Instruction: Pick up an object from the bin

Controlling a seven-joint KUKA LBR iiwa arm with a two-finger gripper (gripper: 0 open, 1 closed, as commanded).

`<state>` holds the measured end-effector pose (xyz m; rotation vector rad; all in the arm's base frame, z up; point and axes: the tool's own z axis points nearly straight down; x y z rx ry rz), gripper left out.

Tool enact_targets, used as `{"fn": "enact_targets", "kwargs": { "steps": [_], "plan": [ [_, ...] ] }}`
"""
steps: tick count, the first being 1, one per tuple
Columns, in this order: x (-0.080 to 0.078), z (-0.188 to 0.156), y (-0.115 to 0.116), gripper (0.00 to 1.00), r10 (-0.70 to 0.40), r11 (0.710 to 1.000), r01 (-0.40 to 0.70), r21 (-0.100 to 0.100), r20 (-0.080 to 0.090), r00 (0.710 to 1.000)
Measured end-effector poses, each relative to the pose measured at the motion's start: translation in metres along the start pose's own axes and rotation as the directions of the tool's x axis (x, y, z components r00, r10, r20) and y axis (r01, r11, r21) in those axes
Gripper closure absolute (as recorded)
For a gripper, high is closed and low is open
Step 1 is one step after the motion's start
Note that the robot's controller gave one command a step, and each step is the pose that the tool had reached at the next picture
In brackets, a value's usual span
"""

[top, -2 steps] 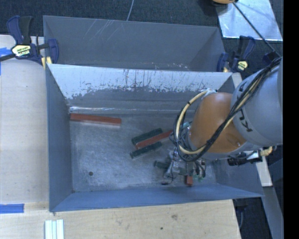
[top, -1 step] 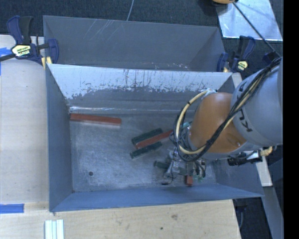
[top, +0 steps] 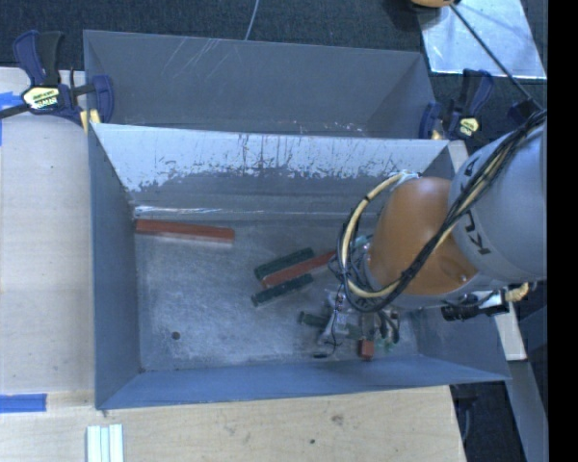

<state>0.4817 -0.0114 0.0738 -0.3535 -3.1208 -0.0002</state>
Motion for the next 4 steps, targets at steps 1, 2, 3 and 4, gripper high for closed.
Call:
{"fn": "enact_targets", "kwargs": {
  "steps": [1,2,3,4],
  "plan": [
    [0.002,-0.018,-0.001,1.0,-0.001,1.0,0.001,0.002,-0.008,1.0],
    [-0.001,-0.047,0.0,1.0,-0.001,1.0,0.001,0.0,0.003,1.0],
    [-0.001,-0.039,0.0,1.0,-0.001,1.0,0.001,0.001,0.0,1.0],
    [-0.001,-0.042,0.0,1.0,-0.002,1.0,0.002,0.0,0.003,1.0]
  ]
}}
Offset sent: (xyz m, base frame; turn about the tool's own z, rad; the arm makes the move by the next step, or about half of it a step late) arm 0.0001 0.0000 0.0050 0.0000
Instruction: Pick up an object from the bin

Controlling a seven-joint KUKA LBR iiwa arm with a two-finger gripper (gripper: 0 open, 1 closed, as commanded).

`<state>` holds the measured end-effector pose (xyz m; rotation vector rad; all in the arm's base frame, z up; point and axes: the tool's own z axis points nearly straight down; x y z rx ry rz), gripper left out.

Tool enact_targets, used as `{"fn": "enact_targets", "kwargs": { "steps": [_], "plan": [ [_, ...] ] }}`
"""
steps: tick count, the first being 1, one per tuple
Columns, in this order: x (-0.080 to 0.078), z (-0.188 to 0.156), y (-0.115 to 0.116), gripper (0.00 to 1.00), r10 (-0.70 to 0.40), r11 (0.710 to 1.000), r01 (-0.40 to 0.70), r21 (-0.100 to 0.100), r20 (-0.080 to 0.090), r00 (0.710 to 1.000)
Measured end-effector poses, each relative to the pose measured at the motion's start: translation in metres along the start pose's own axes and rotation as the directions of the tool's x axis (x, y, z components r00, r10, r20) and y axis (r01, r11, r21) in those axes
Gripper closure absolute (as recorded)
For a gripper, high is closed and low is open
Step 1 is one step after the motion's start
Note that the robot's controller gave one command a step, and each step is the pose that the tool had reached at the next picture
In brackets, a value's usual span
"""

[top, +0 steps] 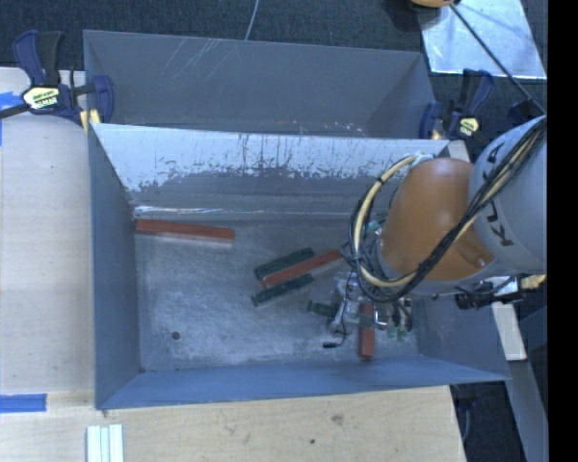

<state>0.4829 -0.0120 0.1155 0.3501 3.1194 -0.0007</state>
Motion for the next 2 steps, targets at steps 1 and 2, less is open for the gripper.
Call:
{"fn": "enact_targets", "kwargs": {
  "steps": [1,2],
  "plan": [
    [0.001,-0.007,0.0,1.0,0.0,1.0,0.0,0.001,-0.006,1.0],
    [0.0,-0.068,0.0,1.0,0.0,1.0,0.0,-0.001,-0.001,1.0]
  ]
}}
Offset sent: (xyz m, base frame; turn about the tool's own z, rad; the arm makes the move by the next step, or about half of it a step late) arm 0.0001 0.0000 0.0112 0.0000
